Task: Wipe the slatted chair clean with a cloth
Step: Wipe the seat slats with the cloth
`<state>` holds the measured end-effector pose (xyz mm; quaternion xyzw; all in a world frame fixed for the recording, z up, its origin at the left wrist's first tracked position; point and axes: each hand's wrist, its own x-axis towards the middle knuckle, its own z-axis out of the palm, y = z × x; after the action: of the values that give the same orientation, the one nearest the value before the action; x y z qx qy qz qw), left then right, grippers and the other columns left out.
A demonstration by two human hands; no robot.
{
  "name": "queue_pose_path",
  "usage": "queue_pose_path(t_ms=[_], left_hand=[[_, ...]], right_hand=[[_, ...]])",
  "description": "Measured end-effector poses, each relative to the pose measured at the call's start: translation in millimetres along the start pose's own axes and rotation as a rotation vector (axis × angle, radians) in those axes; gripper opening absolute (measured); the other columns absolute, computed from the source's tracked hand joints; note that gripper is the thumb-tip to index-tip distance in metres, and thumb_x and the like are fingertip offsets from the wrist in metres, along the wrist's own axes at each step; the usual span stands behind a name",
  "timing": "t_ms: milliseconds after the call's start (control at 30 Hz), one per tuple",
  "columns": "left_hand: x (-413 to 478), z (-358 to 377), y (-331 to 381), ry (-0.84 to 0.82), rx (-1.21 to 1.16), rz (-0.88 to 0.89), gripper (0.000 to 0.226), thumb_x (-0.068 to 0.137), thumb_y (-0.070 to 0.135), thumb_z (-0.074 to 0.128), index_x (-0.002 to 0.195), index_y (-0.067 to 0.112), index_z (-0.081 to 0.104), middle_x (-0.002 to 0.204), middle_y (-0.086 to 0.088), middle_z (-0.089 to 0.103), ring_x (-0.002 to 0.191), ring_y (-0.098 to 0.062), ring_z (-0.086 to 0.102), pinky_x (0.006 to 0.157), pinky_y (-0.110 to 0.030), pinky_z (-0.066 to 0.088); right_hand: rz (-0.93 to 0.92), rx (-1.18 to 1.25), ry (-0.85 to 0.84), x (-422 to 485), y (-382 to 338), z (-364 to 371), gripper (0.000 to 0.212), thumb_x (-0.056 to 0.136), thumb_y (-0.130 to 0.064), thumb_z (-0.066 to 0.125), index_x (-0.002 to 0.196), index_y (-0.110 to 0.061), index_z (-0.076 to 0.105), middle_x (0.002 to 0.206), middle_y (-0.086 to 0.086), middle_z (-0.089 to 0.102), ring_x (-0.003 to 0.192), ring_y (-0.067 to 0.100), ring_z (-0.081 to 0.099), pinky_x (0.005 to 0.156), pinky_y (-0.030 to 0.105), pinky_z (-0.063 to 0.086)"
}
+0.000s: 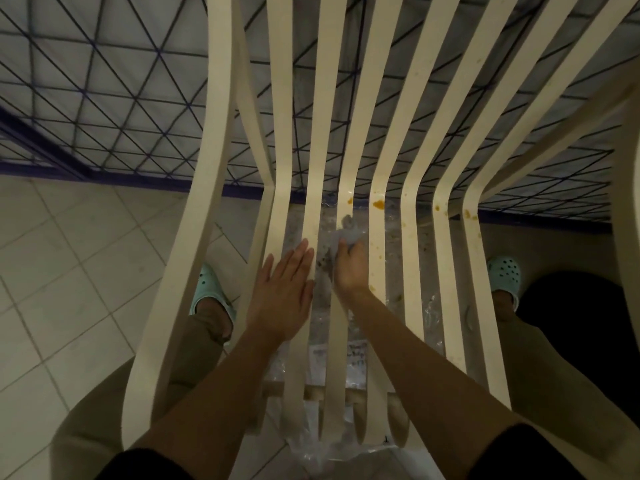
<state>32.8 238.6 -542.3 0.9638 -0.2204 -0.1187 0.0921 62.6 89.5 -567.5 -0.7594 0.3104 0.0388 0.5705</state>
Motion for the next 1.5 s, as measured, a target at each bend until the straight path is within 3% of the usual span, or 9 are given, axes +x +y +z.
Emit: queue_pose_path(t_ms=[100, 233, 367, 500, 600, 733, 1233, 1400, 1500], left_hand=[[0, 0, -1, -0.005, -0.002, -0.003, 0.058, 0.100, 0.043, 0.006, 0.154, 0.022, 0.001, 0.161, 0.007, -0.009, 0.148, -0.009, 0.000, 0.120, -0.046, 0.007], [0, -1, -1, 0.002, -0.021, -0.003, 0.057, 0.101, 0.042, 0.008, 0.154, 0.022, 0.000, 0.160, 0.008, -0.012, 0.148, -0.008, 0.001, 0.121, -0.044, 0.005], [-1, -2, 1, 0.004, -0.041, -0.007, 0.057, 0.101, 0.042, 0.011, 0.154, 0.023, 0.001, 0.161, 0.009, -0.012, 0.147, -0.006, 0.006, 0.121, -0.044, 0.006], [0, -2, 1, -0.003, -0.042, -0.018, 0.057, 0.101, 0.043, 0.011, 0.154, 0.024, -0.001, 0.160, 0.009, -0.016, 0.145, -0.005, 0.013, 0.121, -0.042, 0.002], [1, -1, 1, 0.003, -0.053, -0.023, 0.057, 0.101, 0.042, 0.011, 0.154, 0.024, -0.002, 0.159, 0.010, -0.018, 0.143, -0.005, 0.020, 0.121, -0.042, 0.002], [-1, 0, 1, 0.013, -0.089, -0.016, 0.057, 0.102, 0.041, 0.013, 0.154, 0.024, -0.002, 0.158, 0.012, -0.021, 0.142, -0.005, 0.023, 0.120, -0.042, 0.001], [-1, 2, 0, 0.035, -0.064, -0.006, 0.057, 0.102, 0.041, 0.015, 0.154, 0.021, 0.005, 0.161, 0.008, -0.010, 0.141, -0.006, 0.028, 0.119, -0.043, 0.006], [-1, 1, 0, 0.029, -0.070, -0.003, 0.056, 0.102, 0.041, 0.015, 0.154, 0.021, 0.007, 0.161, 0.008, -0.006, 0.143, -0.004, 0.022, 0.119, -0.041, 0.002], [-1, 0, 0, 0.034, -0.077, -0.003, 0.056, 0.101, 0.041, 0.014, 0.154, 0.023, 0.007, 0.161, 0.009, -0.007, 0.143, -0.004, 0.022, 0.120, -0.042, 0.004]], right_hand=[[0.023, -0.011, 0.007, 25, -12, 2, 0.043, 0.104, -0.034, 0.032, 0.117, 0.004, 0.050, 0.097, 0.012, 0.058, 0.088, 0.023, 0.058, 0.074, 0.030, 0.043], [0.000, -0.086, 0.029, 51, -29, 3, 0.039, 0.105, -0.030, 0.033, 0.116, 0.002, 0.052, 0.093, 0.010, 0.057, 0.089, 0.025, 0.060, 0.072, 0.029, 0.045], [-0.129, -0.049, 0.044, 74, -42, 5, 0.033, 0.104, -0.022, 0.037, 0.116, 0.005, 0.053, 0.094, 0.011, 0.058, 0.086, 0.020, 0.057, 0.068, 0.024, 0.044], [-0.042, -0.078, 0.018, 93, -60, 3, 0.040, 0.103, -0.033, 0.039, 0.130, -0.004, 0.038, 0.106, 0.009, 0.057, 0.090, 0.018, 0.055, 0.072, 0.028, 0.045], [-0.098, -0.064, 0.043, 93, -58, 3, 0.040, 0.103, -0.033, 0.038, 0.131, -0.004, 0.040, 0.112, 0.011, 0.060, 0.094, 0.018, 0.057, 0.075, 0.025, 0.045], [-0.053, 0.095, 0.047, 95, -51, 3, 0.044, 0.103, -0.035, 0.037, 0.137, -0.009, 0.044, 0.132, 0.012, 0.056, 0.119, 0.023, 0.054, 0.096, 0.026, 0.044], [0.057, 0.005, -0.034, 53, -42, -5, 0.037, 0.105, -0.024, 0.031, 0.126, 0.003, 0.047, 0.118, 0.023, 0.058, 0.111, 0.034, 0.057, 0.083, 0.028, 0.042], [0.096, 0.021, -0.078, 17, -32, -12, 0.026, 0.105, -0.027, 0.031, 0.112, -0.008, 0.047, 0.101, 0.010, 0.052, 0.097, 0.024, 0.056, 0.078, 0.026, 0.041], [0.104, 0.008, -0.077, -5, -20, -13, 0.030, 0.105, -0.028, 0.031, 0.116, -0.006, 0.048, 0.104, 0.010, 0.053, 0.095, 0.022, 0.055, 0.082, 0.029, 0.044]])
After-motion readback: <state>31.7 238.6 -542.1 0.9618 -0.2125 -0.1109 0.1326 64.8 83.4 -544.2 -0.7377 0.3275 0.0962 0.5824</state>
